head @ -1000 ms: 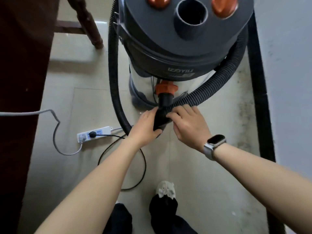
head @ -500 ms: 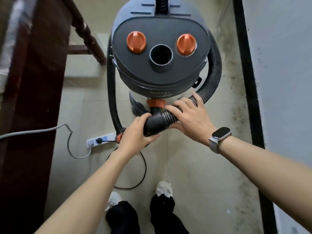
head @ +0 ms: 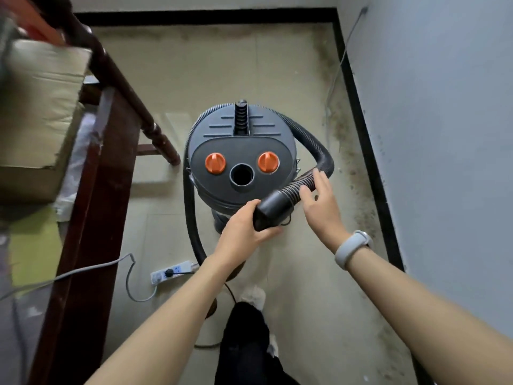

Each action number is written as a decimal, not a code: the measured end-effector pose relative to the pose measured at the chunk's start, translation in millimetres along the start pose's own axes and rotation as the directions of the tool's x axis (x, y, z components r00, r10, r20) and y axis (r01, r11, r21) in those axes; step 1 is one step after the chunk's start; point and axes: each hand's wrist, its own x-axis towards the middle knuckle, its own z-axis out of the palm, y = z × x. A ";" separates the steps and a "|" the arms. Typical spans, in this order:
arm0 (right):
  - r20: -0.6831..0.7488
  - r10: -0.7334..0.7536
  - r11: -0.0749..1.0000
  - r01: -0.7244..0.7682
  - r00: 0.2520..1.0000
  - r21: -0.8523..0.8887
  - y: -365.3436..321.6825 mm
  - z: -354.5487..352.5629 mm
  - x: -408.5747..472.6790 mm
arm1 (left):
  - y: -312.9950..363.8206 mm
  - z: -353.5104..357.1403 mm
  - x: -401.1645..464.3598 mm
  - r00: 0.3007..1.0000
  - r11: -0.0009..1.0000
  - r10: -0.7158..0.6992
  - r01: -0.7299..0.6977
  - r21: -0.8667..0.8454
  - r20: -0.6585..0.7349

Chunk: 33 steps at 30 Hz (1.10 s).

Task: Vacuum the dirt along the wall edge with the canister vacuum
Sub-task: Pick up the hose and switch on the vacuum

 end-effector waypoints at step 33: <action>-0.008 -0.065 0.998 0.065 0.998 0.015 -94.1 -83.6 151.6 | 90.3 -96.1 210.1 0.995 0.990 0.090 -0.094 0.109 0.036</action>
